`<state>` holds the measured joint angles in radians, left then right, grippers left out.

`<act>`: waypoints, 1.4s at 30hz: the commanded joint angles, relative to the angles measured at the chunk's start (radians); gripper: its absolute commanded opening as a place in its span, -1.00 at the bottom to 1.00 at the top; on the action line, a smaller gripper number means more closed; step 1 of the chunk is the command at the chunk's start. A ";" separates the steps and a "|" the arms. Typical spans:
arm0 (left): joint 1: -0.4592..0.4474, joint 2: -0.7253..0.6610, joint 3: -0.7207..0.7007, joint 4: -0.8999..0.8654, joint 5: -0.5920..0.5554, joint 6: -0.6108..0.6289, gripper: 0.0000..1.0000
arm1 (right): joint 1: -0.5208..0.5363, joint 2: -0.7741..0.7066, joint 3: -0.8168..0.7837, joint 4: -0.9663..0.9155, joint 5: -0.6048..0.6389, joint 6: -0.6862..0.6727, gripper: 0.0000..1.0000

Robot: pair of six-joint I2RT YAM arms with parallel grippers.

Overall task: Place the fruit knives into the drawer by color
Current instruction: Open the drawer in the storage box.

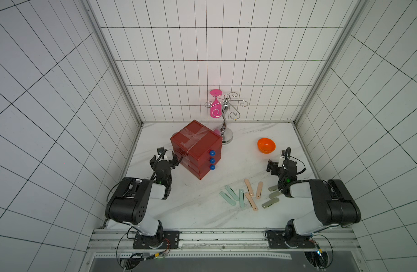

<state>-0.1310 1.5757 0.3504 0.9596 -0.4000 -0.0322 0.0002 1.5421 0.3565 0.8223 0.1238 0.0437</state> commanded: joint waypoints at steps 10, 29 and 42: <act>-0.002 -0.017 0.008 0.013 -0.032 0.005 0.95 | -0.004 0.000 0.064 0.018 -0.001 -0.001 0.97; -0.042 -0.664 0.202 -0.831 -0.100 -0.209 0.95 | -0.005 -0.177 0.160 -0.382 0.062 0.085 0.98; 0.002 -1.044 0.185 -1.058 0.128 -0.633 0.95 | 0.024 -0.615 0.270 -0.947 -0.040 0.452 0.97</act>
<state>-0.1360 0.4858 0.5098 0.0002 -0.4034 -0.5446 0.0257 0.9615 0.4831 0.0460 0.1829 0.3599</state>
